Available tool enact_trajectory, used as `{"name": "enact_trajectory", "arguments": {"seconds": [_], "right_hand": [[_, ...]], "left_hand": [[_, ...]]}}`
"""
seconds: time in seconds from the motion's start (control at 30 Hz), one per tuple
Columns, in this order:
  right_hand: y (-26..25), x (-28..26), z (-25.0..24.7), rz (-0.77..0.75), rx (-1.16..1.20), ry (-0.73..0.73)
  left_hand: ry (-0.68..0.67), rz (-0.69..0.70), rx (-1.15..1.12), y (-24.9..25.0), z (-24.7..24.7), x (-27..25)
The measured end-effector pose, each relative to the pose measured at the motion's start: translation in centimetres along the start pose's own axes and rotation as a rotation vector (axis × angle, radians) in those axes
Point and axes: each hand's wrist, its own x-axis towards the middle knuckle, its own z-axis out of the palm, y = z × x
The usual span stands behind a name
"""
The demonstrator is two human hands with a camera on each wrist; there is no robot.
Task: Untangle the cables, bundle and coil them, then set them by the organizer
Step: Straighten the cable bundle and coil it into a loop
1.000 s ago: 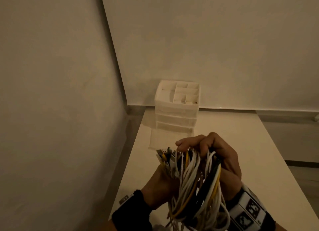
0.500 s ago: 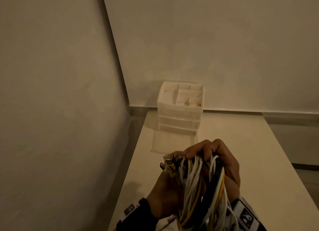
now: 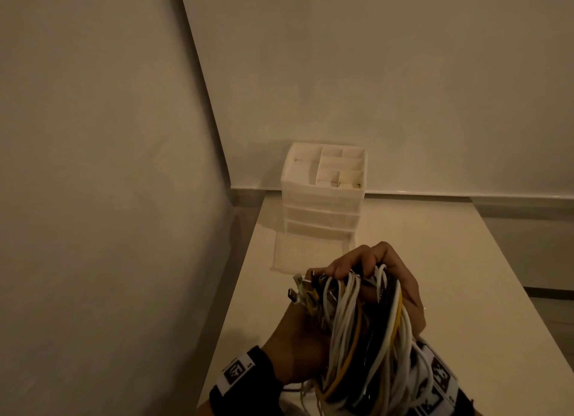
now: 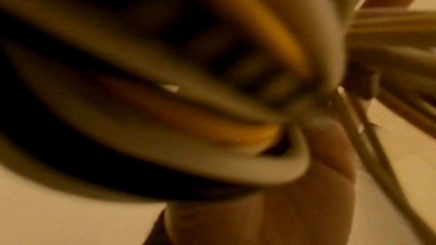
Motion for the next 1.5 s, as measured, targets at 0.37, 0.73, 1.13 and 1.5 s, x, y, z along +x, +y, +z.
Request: {"name": "enact_trajectory", "arguments": {"seconds": [0.37,0.73,1.13,1.5], "right_hand": [[-0.5,2.9,-3.7,0.394,-0.581,-0.322],[-2.6,1.5,-4.6,0.507,-0.371,-0.254],[-1.2,0.4,-3.5,0.644,-0.278,-0.294],[0.1,0.1,-3.2,0.773,-0.285,-0.186]], "left_hand": [[0.164,0.279,0.390,-0.5,-2.3,-0.1],[0.244,0.443,0.751,1.5,-2.7,-1.3],[0.200,0.440,0.948,0.4,-4.1,-2.1],[0.128,0.532,1.047,0.4,-4.2,-2.6]]}}
